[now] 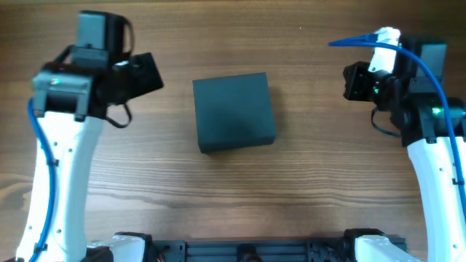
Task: Pack container
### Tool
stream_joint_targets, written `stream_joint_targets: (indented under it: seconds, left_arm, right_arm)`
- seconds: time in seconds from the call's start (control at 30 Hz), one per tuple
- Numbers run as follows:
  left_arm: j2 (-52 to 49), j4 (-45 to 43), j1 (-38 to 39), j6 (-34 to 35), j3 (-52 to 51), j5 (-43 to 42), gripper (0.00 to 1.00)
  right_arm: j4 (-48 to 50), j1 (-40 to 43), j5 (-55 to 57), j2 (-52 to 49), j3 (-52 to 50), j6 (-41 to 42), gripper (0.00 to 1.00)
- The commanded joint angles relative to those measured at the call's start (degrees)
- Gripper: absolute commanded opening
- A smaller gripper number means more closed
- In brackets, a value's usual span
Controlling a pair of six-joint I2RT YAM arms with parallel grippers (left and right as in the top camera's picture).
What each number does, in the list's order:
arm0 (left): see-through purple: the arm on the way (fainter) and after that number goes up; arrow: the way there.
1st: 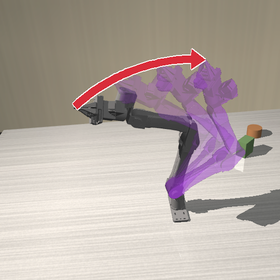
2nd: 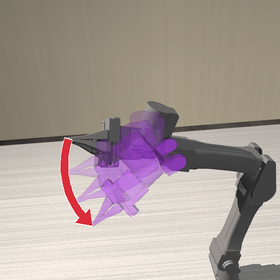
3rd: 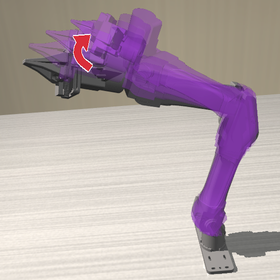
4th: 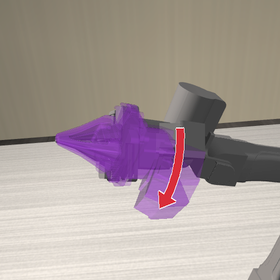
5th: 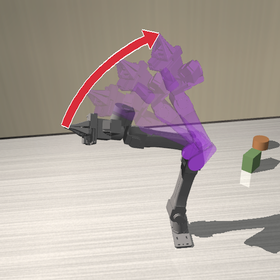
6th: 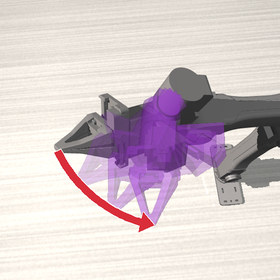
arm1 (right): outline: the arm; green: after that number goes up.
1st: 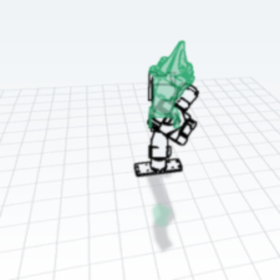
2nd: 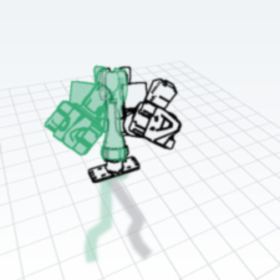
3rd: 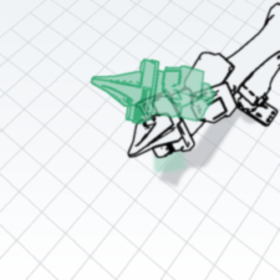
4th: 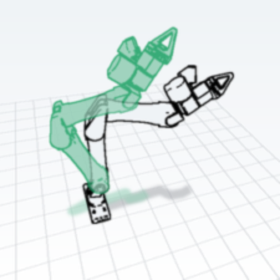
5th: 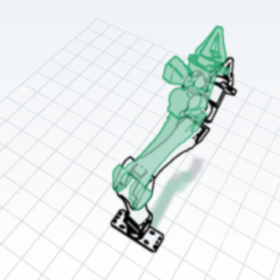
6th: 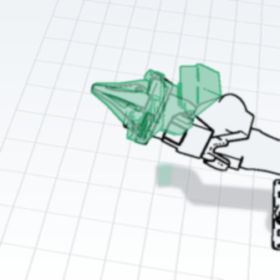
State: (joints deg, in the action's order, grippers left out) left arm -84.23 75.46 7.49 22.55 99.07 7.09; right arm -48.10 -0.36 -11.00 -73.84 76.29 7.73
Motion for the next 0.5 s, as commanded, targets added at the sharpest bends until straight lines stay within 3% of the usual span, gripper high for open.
stream_joint_targets:
  seconds: [0.0, 0.07, 0.27, 0.43, 0.47]
  left_arm:
    - [-0.1, 2.6, -5.9, 0.4, 0.1, 1.8, 1.0]
    - [-0.1, 2.9, -7.7, 0.4, 0.1, 1.8, 1.0]
    - [-0.1, 2.8, -8.3, 0.4, 0.1, 1.8, 1.0]
    - [-0.1, 2.8, -8.3, 0.4, 0.1, 1.8, 1.0]
    - [-0.1, 2.8, -8.3, 0.4, 0.1, 1.8, 1.0]
  right_arm:
    - [-0.2, 0.7, 2.6, -0.3, -0.1, -2.0, 0.34]
    - [0.8, 0.7, 5.6, -0.3, -0.1, -2.0, 0.47]
    - [3.2, 0.7, 7.6, -1.6, -0.1, -4.7, 0.57]
    - [0.7, 0.7, 7.6, -3.5, -0.1, -5.2, 0.8]
    - [0.8, 0.7, 7.6, -3.8, -0.1, -5.2, 0.8]
